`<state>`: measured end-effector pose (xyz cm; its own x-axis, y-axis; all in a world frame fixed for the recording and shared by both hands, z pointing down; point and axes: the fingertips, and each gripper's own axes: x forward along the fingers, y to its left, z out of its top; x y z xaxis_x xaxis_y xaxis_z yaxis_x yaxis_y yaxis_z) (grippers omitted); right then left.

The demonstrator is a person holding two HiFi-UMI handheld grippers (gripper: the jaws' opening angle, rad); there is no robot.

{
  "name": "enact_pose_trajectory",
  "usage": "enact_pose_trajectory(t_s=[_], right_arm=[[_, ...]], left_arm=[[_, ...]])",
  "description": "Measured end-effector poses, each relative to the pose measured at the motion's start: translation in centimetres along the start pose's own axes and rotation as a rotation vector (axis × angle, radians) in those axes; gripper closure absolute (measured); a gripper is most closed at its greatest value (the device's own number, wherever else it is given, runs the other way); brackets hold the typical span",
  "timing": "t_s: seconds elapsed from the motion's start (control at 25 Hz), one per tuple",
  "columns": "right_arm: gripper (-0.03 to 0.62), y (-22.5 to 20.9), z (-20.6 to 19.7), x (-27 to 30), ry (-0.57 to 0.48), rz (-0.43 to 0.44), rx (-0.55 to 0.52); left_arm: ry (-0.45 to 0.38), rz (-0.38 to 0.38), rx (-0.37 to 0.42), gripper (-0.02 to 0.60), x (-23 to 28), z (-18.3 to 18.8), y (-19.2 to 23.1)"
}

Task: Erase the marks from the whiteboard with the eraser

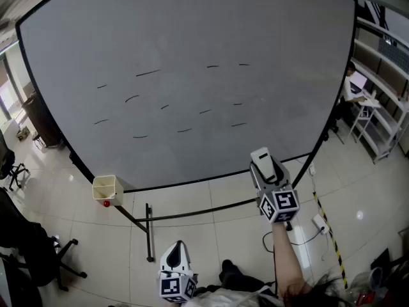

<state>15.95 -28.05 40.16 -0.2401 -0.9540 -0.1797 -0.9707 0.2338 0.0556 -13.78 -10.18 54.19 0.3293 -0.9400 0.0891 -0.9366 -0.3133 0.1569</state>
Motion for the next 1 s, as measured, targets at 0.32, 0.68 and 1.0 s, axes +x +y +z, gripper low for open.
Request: enact_pose_trajectory(t_s=[0.32,0.68,1.0], right_arm=[[0.327,-7.5,0.1,9.9,-0.038,-0.105,-0.103],[0.321,-6.1,-2.7,12.6,-0.107,-0.154,-0.127],[0.322,1.8,-7.2,12.7,0.046,0.035,-0.188]], left_arm=[[-0.08,0.079,0.007,0.595,7.5,3.3,0.8],[-0.063,0.187,0.001,0.595,11.0,2.7,2.9],[-0.054,0.154,0.018,0.595,12.1,4.2,3.7]])
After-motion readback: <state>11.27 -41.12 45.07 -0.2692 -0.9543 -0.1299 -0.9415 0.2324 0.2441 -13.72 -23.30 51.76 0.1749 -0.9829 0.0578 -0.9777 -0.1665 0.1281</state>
